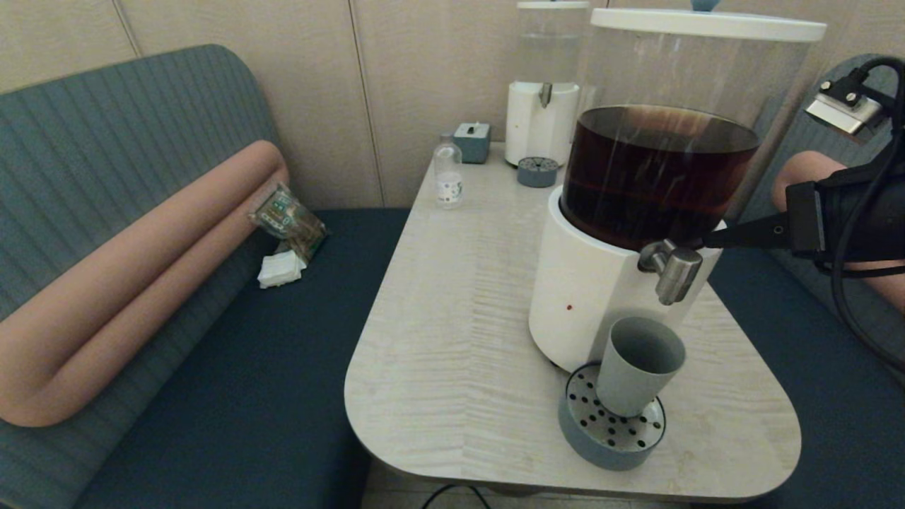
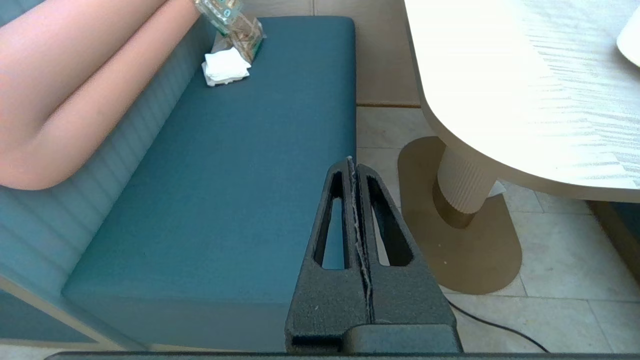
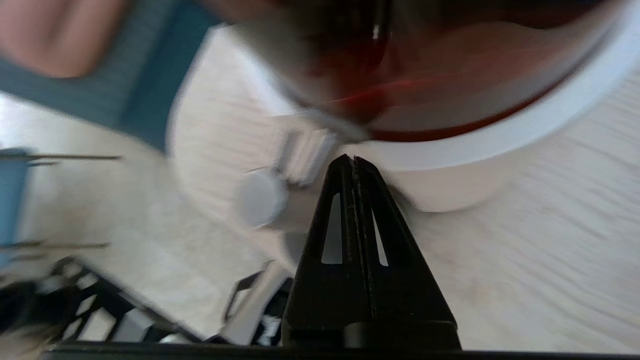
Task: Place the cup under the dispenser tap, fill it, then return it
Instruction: Turn on the faucet
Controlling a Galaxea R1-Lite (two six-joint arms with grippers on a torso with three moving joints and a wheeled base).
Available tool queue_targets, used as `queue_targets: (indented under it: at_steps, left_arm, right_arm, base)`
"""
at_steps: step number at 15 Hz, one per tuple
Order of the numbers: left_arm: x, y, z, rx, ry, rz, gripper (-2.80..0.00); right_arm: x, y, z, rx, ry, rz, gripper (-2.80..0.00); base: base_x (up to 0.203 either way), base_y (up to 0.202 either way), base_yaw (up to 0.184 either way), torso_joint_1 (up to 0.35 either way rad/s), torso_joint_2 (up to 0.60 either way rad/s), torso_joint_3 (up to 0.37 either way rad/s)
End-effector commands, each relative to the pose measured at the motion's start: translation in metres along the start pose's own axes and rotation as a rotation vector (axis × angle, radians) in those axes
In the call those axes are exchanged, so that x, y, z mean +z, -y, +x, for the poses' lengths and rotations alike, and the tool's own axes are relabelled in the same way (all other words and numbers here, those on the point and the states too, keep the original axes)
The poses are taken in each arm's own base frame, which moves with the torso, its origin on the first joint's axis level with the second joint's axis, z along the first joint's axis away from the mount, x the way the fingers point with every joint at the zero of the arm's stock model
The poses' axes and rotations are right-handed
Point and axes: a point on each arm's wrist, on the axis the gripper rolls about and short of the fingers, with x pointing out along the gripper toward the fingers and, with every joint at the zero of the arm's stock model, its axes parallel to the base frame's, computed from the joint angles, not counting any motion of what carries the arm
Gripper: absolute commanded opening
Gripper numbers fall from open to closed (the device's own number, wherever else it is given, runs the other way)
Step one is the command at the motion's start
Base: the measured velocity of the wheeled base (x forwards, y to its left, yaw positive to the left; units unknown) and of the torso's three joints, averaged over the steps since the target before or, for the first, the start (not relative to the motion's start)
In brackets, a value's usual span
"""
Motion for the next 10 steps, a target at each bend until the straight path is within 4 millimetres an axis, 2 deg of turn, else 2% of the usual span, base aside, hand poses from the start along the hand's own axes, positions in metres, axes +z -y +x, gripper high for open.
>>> queue_targets:
  at_steps: [1,10]
  left_arm:
    - [0.0,0.0,0.0,0.0,-0.003,-0.001,-2.8]
    - [0.0,0.0,0.0,0.0,-0.003,0.0,-2.8]
  right_arm:
    - [0.0,0.002,0.01,-0.022,-0.022,0.002,-2.8]
    - [0.002,-0.005,0.021,0.018,-0.018,-0.021,-2.8]
  base:
    - [0.0,0.0,0.0,0.0,0.0,0.0]
    - [0.0,0.0,0.0,0.0,0.0,0.0]
